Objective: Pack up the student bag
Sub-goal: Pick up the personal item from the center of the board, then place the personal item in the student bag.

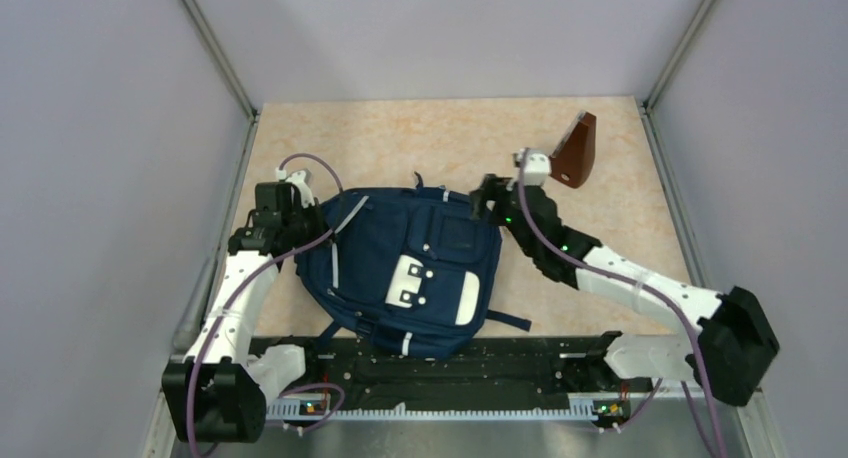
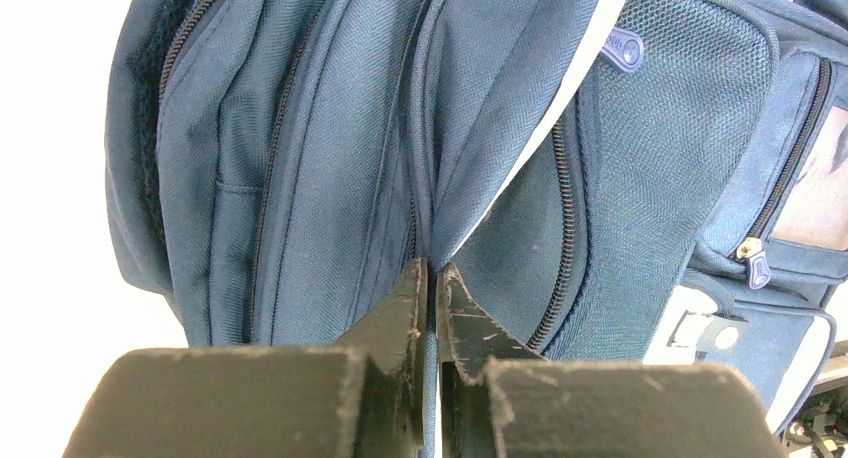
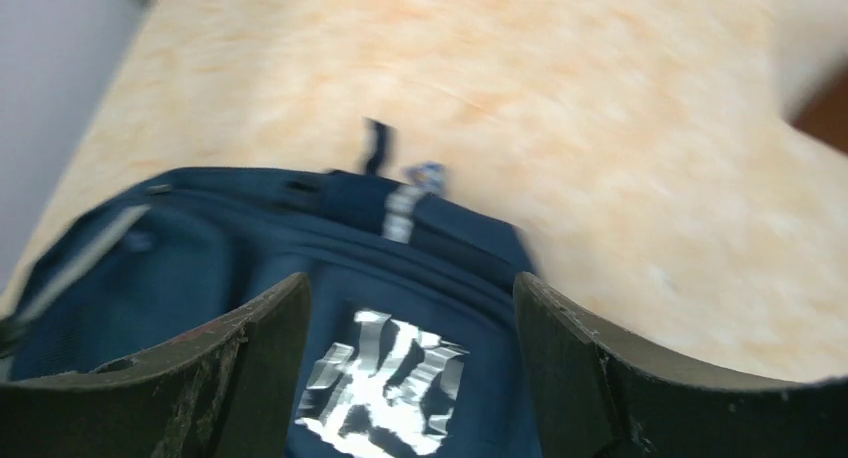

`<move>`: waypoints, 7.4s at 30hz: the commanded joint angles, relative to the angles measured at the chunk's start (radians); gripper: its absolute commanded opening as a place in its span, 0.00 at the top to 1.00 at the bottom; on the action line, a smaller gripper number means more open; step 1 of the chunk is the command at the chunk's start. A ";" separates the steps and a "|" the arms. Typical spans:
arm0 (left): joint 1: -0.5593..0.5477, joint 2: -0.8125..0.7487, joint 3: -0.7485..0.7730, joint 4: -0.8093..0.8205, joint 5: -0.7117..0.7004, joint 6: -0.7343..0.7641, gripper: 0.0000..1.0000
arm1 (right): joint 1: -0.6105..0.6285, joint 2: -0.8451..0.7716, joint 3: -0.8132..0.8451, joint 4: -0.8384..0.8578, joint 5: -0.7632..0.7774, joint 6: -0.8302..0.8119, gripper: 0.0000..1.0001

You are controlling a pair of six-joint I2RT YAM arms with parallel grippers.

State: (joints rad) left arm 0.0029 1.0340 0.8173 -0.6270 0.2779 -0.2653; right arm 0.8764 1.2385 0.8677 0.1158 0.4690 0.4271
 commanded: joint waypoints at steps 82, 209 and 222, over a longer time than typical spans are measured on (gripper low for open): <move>0.000 -0.089 -0.005 -0.002 -0.041 0.029 1.00 | -0.318 0.155 -0.417 0.176 0.009 1.108 0.68; -0.414 -0.236 -0.293 0.380 -0.194 -0.329 1.00 | 0.271 0.526 0.506 -0.263 -0.187 -0.171 1.00; -0.414 -0.286 -0.278 0.382 -0.219 -0.306 1.00 | 0.282 0.594 0.637 -0.559 -0.170 -0.173 1.00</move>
State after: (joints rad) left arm -0.4084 0.7948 0.5251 -0.2989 0.0841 -0.5945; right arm 1.1500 1.8130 1.4685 -0.3244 0.2611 0.2409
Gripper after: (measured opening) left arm 0.065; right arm 0.007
